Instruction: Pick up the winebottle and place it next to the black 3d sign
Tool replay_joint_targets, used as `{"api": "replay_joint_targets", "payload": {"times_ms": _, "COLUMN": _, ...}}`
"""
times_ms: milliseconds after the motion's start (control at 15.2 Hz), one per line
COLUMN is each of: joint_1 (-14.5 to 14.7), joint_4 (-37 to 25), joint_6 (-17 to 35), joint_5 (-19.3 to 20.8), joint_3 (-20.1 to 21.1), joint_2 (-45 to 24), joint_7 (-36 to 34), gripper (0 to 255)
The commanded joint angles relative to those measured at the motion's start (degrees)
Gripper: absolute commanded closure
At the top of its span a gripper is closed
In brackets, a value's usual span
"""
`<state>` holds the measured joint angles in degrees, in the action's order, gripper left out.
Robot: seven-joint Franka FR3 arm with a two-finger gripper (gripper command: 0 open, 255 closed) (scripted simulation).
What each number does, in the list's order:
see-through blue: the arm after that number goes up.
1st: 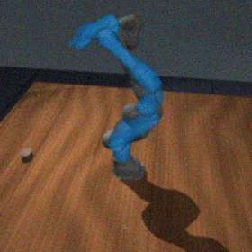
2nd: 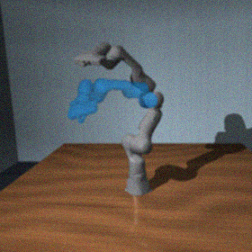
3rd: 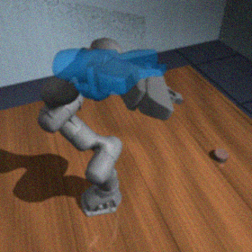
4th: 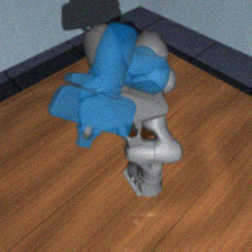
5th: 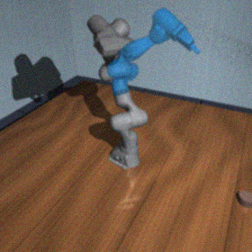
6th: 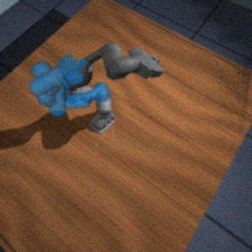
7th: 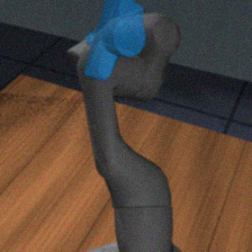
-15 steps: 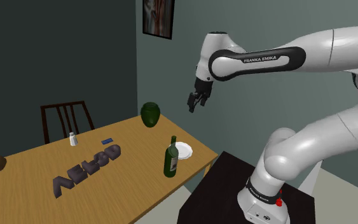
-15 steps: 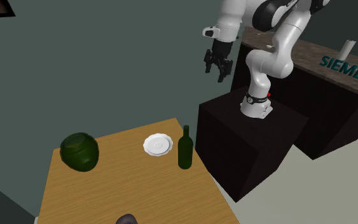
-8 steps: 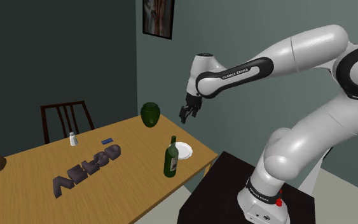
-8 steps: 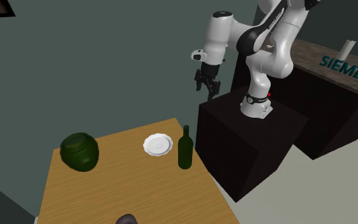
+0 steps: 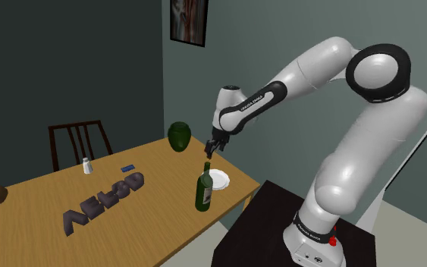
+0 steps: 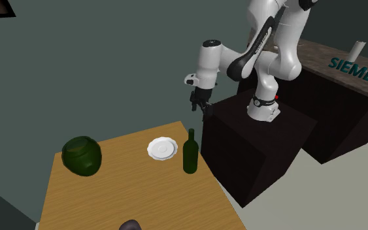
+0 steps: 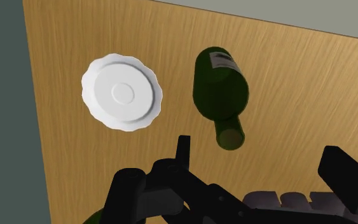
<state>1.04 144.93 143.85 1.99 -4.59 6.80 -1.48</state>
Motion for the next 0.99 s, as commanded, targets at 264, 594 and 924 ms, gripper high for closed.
{"api": "replay_joint_targets", "payload": {"times_ms": 264, "joint_1": -0.01, "joint_4": -4.44, "joint_6": 9.65, "joint_5": -4.22, "joint_3": -0.08, "joint_2": -14.41, "joint_7": 3.79, "gripper": 0}}
{"api": "replay_joint_targets", "payload": {"times_ms": 594, "joint_1": -0.21, "joint_4": -4.81, "joint_6": 12.65, "joint_5": -4.99, "joint_3": 0.26, "joint_2": -17.79, "joint_7": 4.36, "gripper": 0}}
{"api": "replay_joint_targets", "payload": {"times_ms": 924, "joint_1": -0.43, "joint_4": -5.26, "joint_6": 15.16, "joint_5": -5.67, "joint_3": 0.61, "joint_2": -20.77, "joint_7": 4.85, "gripper": 0}}
